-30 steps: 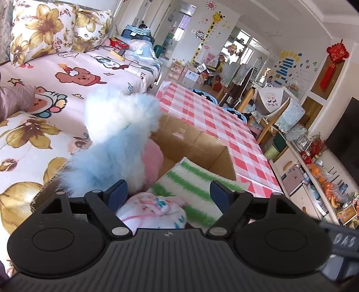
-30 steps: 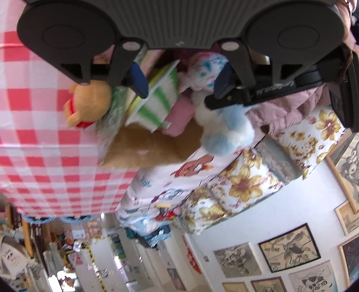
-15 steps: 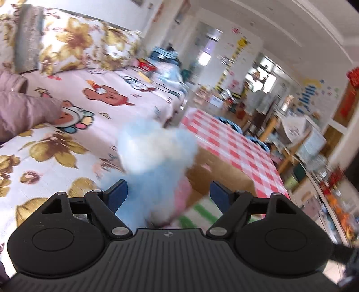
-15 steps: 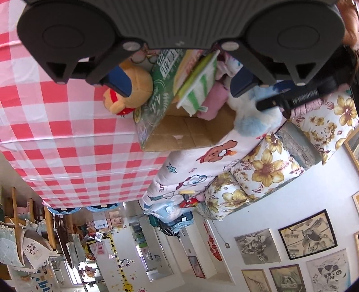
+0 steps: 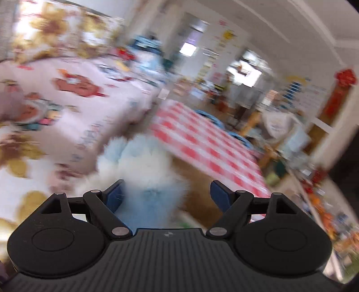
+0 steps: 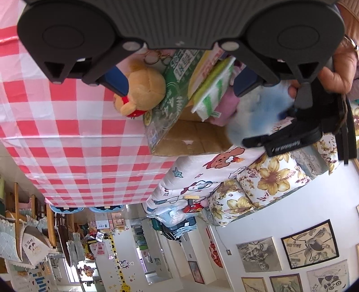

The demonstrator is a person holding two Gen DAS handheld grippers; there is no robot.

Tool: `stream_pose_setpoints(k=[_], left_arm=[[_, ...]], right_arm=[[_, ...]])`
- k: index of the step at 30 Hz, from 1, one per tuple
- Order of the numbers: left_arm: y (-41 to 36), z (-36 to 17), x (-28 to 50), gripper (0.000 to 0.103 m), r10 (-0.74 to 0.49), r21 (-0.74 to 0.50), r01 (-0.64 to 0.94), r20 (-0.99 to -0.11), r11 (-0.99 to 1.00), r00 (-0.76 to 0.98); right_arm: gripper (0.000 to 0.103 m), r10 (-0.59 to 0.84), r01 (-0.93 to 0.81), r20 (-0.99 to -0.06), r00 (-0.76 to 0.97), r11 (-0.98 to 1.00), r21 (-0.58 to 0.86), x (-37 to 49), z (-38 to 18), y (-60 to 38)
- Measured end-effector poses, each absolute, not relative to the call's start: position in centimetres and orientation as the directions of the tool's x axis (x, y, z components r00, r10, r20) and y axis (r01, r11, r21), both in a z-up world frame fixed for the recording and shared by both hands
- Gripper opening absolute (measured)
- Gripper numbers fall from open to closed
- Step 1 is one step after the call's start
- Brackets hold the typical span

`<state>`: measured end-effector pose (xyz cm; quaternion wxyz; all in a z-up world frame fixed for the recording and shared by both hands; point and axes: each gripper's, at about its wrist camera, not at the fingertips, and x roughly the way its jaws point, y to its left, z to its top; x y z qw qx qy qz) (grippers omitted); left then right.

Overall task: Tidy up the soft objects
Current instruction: 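Move both tools back from the box toward the teddy bear and pompom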

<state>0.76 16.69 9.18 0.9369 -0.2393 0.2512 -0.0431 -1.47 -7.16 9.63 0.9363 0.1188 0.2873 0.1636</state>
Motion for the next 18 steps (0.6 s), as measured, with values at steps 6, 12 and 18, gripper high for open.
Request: stream_pose_setpoints(k=[6, 12, 18], left_arm=[[13.1, 9.4, 0.5, 0.100, -0.306, -0.425, 0.109, -0.431, 0.899, 0.849], [12.9, 9.3, -1.6, 0.100, -0.215, -0.319, 0.079, -0.418, 0.945, 0.883], [12.0, 9.0, -3.0, 0.100, -0.161, -0.247, 0.061, -0.409, 0.967, 0.898]], right_arm=[[0.100, 0.356, -0.221, -0.502, 0.788, 0.925, 0.309, -1.1, 9.5, -8.0], [0.100, 0.333, -0.200, -0.512, 0.792, 0.933, 0.298, -1.1, 9.3, -8.8], [0.102, 0.303, -0.193, -0.522, 0.797, 0.948, 0.254, -1.5, 8.8, -9.2]])
